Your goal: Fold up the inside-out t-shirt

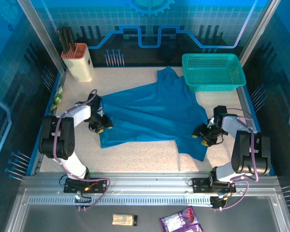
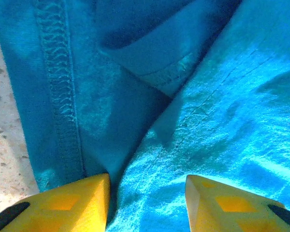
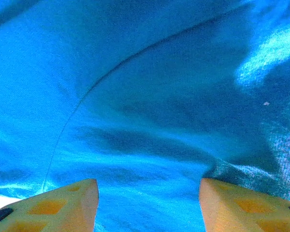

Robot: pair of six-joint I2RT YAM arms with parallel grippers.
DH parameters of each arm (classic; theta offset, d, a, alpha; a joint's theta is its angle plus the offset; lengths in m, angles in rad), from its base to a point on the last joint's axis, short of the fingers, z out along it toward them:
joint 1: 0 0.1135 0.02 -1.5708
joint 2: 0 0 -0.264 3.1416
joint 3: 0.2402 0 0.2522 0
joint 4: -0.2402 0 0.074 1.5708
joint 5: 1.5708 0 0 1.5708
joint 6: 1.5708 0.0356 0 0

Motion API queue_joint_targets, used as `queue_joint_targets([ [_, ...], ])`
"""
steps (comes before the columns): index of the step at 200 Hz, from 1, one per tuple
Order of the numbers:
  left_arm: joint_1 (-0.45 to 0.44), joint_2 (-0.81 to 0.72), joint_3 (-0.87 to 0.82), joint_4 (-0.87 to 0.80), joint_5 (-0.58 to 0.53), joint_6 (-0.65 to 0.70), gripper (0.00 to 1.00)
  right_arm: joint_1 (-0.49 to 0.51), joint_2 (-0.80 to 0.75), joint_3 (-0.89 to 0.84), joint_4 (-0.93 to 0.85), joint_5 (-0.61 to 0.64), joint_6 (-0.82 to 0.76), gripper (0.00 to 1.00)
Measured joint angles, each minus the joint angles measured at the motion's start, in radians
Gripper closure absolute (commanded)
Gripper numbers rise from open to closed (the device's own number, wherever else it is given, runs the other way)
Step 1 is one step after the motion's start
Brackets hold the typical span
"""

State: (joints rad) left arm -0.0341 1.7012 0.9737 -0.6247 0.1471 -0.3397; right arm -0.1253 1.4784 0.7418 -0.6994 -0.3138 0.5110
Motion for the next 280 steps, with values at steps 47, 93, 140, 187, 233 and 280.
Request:
queue_joint_targets([
  [47, -0.031, -0.034, -0.042, 0.008, 0.047, -0.001, 0.56, 0.0, -0.002, 0.0, 0.0, 0.0, 0.0, 0.42],
  [93, -0.037, -0.118, -0.097, 0.002, 0.08, -0.021, 0.57, 0.0, -0.002, 0.018, -0.013, 0.0, -0.007, 0.42],
  [140, -0.051, -0.129, -0.126, -0.006, 0.066, -0.03, 0.67, 0.0, -0.002, 0.038, -0.016, 0.0, -0.008, 0.42],
  [187, -0.061, -0.129, -0.126, -0.025, -0.005, -0.045, 0.84, 0.0, -0.003, 0.042, -0.026, 0.01, -0.008, 0.42],
  [233, -0.063, -0.145, -0.126, -0.029, -0.051, -0.051, 1.0, 0.0, -0.085, 0.057, -0.061, 0.13, -0.016, 0.42],
  [280, -0.063, -0.215, -0.118, -0.034, -0.084, -0.059, 1.0, 0.0, -0.137, 0.056, -0.069, 0.265, -0.014, 0.46],
])
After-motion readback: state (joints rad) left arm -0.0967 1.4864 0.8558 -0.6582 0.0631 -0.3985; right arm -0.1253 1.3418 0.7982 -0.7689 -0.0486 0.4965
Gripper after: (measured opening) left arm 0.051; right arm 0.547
